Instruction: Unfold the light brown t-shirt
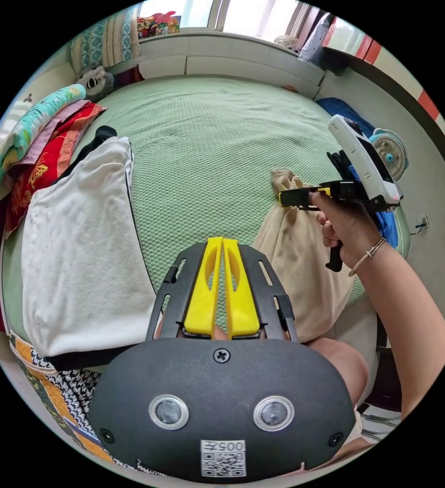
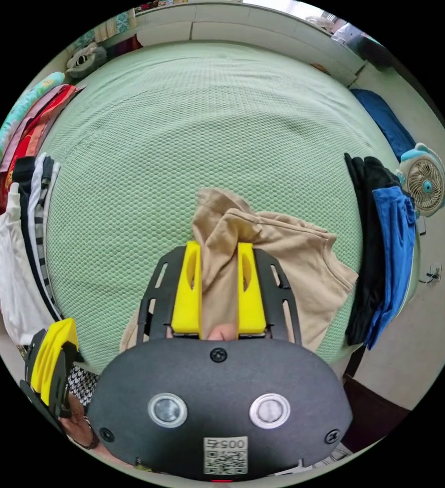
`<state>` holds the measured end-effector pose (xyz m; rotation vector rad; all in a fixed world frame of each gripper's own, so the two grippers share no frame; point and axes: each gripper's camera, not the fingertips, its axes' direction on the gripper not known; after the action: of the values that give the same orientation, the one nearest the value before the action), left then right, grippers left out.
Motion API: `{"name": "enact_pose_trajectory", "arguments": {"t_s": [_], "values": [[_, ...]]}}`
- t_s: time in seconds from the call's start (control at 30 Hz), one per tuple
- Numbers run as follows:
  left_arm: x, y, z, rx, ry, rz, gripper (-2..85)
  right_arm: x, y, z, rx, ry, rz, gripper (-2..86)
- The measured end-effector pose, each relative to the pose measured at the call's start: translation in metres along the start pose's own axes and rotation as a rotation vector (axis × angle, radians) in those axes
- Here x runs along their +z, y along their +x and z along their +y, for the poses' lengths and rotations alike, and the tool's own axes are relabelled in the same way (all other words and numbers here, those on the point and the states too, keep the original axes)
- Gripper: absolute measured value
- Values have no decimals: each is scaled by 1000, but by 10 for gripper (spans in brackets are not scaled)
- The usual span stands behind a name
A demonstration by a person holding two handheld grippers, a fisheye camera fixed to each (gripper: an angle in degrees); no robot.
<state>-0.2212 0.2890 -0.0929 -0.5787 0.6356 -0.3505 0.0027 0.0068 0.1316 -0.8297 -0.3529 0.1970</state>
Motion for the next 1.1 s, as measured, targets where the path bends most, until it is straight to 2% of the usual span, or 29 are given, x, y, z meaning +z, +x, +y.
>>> {"name": "enact_pose_trajectory", "arguments": {"t_s": [0.2,0.3,0.5,0.67,0.77,0.97,1.1], "values": [[-7,-5,0,-20,16,23,-6,-20,-12,6,-67,48,-9,28],[-9,-8,-1,-36,20,40,-6,-37,-26,1,-111,88,-95,23],[-11,-11,-6,-41,19,7,-6,-84,-87,-24,-240,173,-101,25],[-7,-23,-10,-65,-22,31,-7,-136,-111,-33,-287,283,-225,61],[-6,-28,-14,-98,-27,32,-6,-162,-105,-13,-296,351,-298,76],[-5,-13,-20,-83,-37,-5,-7,-167,-72,84,-235,394,-280,76],[2,5,-17,-39,-63,8,-7,-166,-49,147,-178,426,-144,38]]}}
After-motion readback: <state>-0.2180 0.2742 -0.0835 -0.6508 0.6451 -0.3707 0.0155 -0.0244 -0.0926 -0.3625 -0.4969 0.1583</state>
